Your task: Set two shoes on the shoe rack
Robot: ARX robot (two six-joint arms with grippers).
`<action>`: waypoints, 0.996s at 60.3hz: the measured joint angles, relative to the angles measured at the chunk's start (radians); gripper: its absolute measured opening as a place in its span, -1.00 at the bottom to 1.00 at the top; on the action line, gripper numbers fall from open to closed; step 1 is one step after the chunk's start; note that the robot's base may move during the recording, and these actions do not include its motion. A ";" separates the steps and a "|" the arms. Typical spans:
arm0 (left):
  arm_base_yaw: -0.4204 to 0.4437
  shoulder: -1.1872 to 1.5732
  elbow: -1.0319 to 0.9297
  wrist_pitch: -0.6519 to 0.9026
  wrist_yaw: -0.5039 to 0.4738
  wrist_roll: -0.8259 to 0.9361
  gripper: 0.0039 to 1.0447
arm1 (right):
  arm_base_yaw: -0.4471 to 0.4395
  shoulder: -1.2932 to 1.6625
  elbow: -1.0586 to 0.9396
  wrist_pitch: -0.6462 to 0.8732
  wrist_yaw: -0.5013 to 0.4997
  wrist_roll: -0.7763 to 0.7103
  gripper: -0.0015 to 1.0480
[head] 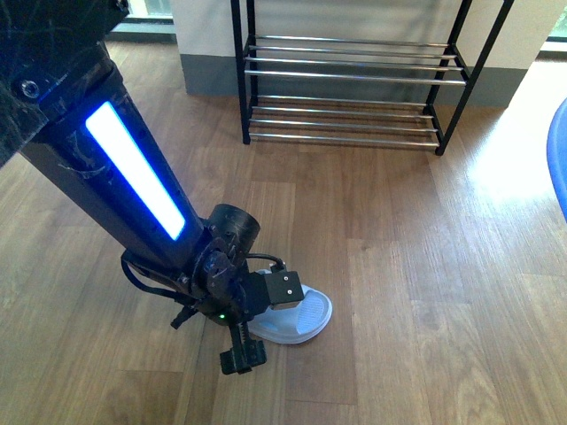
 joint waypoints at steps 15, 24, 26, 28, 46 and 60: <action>-0.019 0.030 0.034 -0.008 0.003 -0.052 0.42 | 0.000 0.000 0.000 0.000 0.000 0.000 -0.97; -0.025 0.036 0.027 -0.004 0.003 -0.089 -0.20 | 0.000 0.000 0.000 0.000 0.000 0.000 -0.97; -0.026 0.036 0.024 -0.001 0.003 -0.093 -0.30 | 0.000 0.000 0.000 0.000 0.000 0.000 -0.97; -0.026 0.036 0.023 -0.001 0.003 -0.097 -0.37 | 0.000 0.000 0.000 0.000 0.000 0.000 -0.97; -0.032 0.021 -0.031 0.090 -0.017 -0.206 -0.97 | 0.000 0.000 0.000 0.000 0.000 0.000 -0.97; -0.029 -0.093 -0.158 0.242 -0.105 -0.382 -0.97 | 0.000 0.000 0.000 0.000 0.000 0.000 -0.97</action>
